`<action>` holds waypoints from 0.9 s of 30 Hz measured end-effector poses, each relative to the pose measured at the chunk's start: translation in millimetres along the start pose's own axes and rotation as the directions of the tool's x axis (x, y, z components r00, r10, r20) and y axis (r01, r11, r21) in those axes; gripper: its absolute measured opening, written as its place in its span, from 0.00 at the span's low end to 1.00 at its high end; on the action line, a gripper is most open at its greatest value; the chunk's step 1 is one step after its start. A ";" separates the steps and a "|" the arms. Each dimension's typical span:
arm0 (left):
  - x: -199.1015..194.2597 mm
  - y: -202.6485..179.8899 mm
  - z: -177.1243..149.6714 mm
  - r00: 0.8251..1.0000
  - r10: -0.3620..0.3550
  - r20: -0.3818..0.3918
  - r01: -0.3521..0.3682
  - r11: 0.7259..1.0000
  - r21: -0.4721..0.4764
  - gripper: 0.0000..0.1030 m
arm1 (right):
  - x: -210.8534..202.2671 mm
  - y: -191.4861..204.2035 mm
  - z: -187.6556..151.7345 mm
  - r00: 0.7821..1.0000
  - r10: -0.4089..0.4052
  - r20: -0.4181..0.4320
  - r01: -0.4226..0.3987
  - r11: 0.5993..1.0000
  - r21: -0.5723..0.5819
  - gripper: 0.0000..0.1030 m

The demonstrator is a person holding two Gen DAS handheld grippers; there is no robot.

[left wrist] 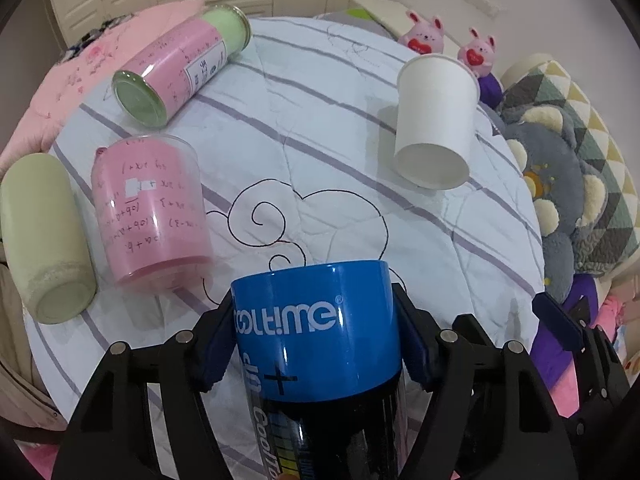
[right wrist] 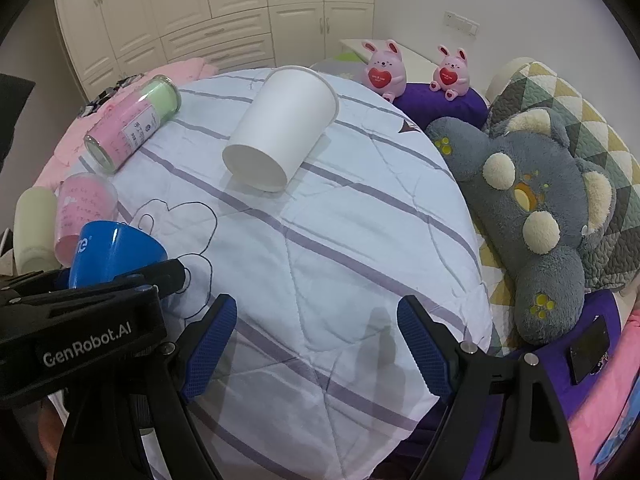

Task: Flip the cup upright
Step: 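Grasp the blue-and-black can with the left gripper from the right gripper, then turn the held can open end up with the left gripper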

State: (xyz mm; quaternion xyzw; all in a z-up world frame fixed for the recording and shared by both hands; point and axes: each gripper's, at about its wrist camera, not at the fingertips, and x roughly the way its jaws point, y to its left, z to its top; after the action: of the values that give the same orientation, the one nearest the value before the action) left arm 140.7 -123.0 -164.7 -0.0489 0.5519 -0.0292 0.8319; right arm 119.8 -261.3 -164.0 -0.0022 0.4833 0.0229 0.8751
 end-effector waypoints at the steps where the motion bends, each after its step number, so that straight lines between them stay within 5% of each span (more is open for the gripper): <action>1: -1.2 0.5 0.2 1.000 -0.001 0.004 0.001 1.000 0.001 0.69 | -0.4 0.4 0.1 1.000 0.002 0.000 -0.002 1.000 0.001 0.82; 11: -37.1 -0.2 3.3 0.987 0.009 0.158 -0.015 0.999 0.041 0.68 | -7.5 9.0 0.6 1.000 0.020 0.019 -0.020 1.000 0.002 0.82; 27: -56.6 2.3 12.9 0.953 0.048 0.301 -0.068 0.996 0.055 0.66 | -9.8 15.6 4.2 0.999 0.019 0.037 -0.020 1.000 0.001 0.82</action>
State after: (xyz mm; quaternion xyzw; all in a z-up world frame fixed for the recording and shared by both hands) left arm 130.6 -114.3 -108.2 -0.0096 0.4197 -0.0148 0.9075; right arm 117.5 -246.0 -153.2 0.0037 0.4670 0.0311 0.8837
